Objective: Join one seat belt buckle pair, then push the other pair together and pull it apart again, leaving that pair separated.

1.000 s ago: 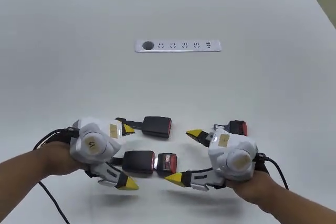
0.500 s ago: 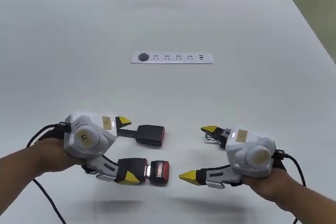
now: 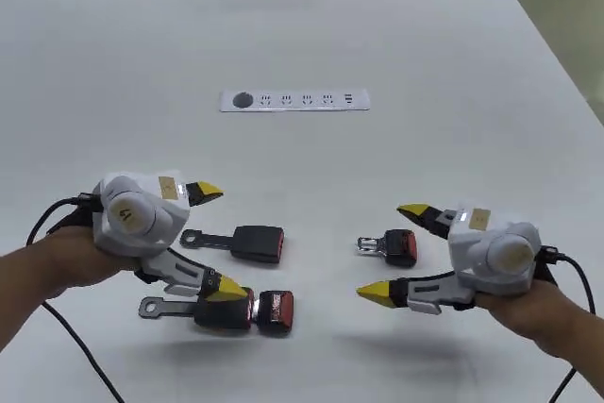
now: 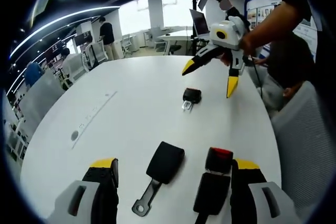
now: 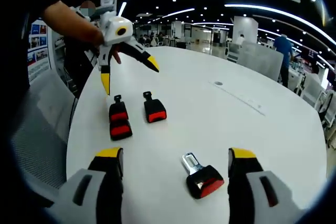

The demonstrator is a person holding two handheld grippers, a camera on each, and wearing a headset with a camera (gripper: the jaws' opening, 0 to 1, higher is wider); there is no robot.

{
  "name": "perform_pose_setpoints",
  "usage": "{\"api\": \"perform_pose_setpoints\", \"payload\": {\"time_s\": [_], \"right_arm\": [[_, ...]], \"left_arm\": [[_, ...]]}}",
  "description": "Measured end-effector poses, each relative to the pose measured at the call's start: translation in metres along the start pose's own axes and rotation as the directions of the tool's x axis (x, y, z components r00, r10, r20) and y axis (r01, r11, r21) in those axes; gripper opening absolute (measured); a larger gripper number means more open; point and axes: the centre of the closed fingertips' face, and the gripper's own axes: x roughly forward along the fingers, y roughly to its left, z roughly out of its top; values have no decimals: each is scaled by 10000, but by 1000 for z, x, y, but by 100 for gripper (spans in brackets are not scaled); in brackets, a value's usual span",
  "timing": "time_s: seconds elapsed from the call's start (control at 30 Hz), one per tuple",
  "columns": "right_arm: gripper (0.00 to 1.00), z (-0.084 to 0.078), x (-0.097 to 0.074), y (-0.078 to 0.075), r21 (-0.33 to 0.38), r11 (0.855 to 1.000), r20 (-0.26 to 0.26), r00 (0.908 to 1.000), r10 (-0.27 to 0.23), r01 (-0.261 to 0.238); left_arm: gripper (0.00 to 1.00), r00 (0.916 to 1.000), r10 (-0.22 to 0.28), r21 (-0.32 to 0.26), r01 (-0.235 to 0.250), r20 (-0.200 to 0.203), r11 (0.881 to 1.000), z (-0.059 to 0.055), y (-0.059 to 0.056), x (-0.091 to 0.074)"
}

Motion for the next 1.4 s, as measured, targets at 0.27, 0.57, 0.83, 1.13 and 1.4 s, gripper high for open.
{"api": "perform_pose_setpoints", "payload": {"time_s": [0.27, 0.57, 0.83, 1.13, 1.4], "right_arm": [[85, -14, -4, -21, -30, 10000, -301, 9995, 50, -50], [84, -30, -1, -33, 123, 9990, -724, 9964, 434, -426], [81, -45, 8, -32, 195, 9961, -1084, 9902, 878, -862], [74, -58, 15, -33, 297, 9922, -1368, 9828, 1237, -1207], [66, -66, 20, -28, 291, 9861, -1645, 9723, 1663, -1637]], "left_arm": [[92, 9998, -183, 69, 184, -88, 9998, 2, 8, 10], [86, 9973, -678, 397, 688, -265, 9968, -3, 13, 24], [80, 9923, -1016, 757, 1069, -706, 9914, -19, 14, 34], [73, 9819, -1456, 922, 1572, -1210, 9833, -36, 14, 51], [63, 9708, -1835, 1063, 2011, -1546, 9738, -49, 13, 61]]}}
